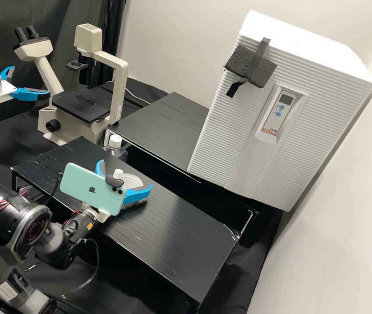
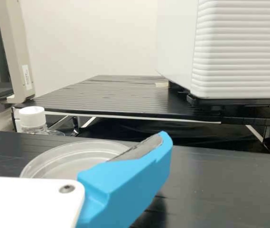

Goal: Open the petri dish lid.

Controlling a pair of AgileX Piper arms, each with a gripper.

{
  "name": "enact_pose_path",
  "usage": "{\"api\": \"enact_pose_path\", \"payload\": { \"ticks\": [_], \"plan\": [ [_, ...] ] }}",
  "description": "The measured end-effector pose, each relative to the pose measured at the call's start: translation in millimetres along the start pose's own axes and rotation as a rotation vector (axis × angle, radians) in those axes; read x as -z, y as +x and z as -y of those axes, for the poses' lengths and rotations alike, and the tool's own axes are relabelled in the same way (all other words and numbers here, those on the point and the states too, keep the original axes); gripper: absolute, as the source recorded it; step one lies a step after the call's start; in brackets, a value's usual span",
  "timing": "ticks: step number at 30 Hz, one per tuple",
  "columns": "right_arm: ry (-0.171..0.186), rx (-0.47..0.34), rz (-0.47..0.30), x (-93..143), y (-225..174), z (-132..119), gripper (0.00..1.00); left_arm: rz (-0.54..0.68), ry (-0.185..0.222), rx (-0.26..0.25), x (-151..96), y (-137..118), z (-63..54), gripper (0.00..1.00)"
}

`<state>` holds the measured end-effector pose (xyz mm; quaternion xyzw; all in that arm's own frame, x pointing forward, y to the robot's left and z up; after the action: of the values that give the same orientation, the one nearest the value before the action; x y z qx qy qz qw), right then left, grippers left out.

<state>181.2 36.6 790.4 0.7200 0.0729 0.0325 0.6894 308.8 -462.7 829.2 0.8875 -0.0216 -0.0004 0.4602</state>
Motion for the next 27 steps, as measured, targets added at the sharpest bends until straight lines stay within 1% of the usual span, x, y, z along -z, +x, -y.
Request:
{"api": "enact_pose_path", "payload": {
  "ticks": [4,7,8,17,27],
  "plan": [
    [0.002,0.014,-0.019,3.8,-2.1,3.3,1.0,0.0,0.0,0.0,0.0,0.0,0.0,1.0],
    [-0.017,0.025,-0.03,5.7,-2.2,5.3,1.0,0.0,0.0,0.0,0.0,0.0,0.0,1.0],
    [-0.017,0.026,-0.031,6.0,-2.2,5.6,1.0,0.0,0.0,0.0,0.0,0.0,0.0,1.0],
    [-0.017,0.027,-0.021,3.6,-1.0,7.0,1.0,0.0,0.0,0.0,0.0,0.0,0.0,1.0],
    [-0.038,0.017,-0.011,2.7,-0.9,6.1,1.0,0.0,0.0,0.0,0.0,0.0,0.0,1.0]
  ]
}}
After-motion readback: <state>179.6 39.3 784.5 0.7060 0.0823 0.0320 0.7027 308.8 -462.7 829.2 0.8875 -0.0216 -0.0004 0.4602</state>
